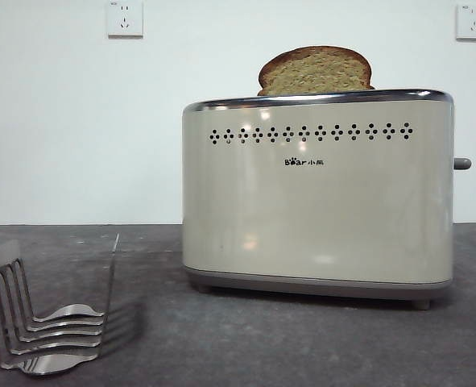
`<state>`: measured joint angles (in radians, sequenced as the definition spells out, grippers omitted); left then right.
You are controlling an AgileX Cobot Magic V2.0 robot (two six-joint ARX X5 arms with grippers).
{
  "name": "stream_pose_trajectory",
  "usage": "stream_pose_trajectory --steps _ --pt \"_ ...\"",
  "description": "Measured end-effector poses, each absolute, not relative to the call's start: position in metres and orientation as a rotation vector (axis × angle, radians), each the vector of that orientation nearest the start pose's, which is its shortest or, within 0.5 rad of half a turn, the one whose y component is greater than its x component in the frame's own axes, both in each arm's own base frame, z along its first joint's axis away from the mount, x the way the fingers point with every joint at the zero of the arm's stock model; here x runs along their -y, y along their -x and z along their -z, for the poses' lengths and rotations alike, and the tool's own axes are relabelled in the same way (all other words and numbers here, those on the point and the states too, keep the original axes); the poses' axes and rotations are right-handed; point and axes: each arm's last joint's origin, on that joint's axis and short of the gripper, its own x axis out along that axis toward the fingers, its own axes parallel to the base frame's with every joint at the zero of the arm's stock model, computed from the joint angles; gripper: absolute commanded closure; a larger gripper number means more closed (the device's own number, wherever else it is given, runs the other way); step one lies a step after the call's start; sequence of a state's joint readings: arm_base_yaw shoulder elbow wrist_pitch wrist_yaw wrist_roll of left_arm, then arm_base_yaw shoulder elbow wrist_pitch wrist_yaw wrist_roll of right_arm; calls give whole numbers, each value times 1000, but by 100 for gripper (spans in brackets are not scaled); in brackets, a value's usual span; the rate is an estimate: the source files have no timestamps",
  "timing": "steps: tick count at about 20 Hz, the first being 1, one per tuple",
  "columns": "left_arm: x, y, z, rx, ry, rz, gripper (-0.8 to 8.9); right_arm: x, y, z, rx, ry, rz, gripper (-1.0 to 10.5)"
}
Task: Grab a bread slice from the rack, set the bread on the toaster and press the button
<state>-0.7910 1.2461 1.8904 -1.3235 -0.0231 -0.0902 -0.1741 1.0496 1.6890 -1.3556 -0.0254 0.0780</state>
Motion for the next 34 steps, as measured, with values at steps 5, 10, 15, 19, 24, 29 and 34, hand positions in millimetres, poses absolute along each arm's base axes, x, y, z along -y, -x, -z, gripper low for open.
stream_pose_trajectory --steps 5,10,15,19,24,29,34 --pt "114 -131 -487 -667 -216 654 816 28 -163 -448 -829 -157 173 947" --pt "83 -149 -478 -614 -302 517 816 37 -216 -420 -990 -171 175 947" --pt "52 -148 -424 -298 -200 387 816 46 -265 -398 -996 -171 175 947" --pt "24 -134 -325 -137 -159 251 816 51 -296 -389 -908 -164 174 947" --pt "7 -104 -195 -212 -57 140 816 55 -314 -393 -759 -151 171 947" --pt "4 -92 -177 -157 -36 101 816 55 -319 -399 -682 -144 170 947" --pt "-2 -94 -155 -219 -10 4 816 55 -320 -399 -675 -143 169 947"
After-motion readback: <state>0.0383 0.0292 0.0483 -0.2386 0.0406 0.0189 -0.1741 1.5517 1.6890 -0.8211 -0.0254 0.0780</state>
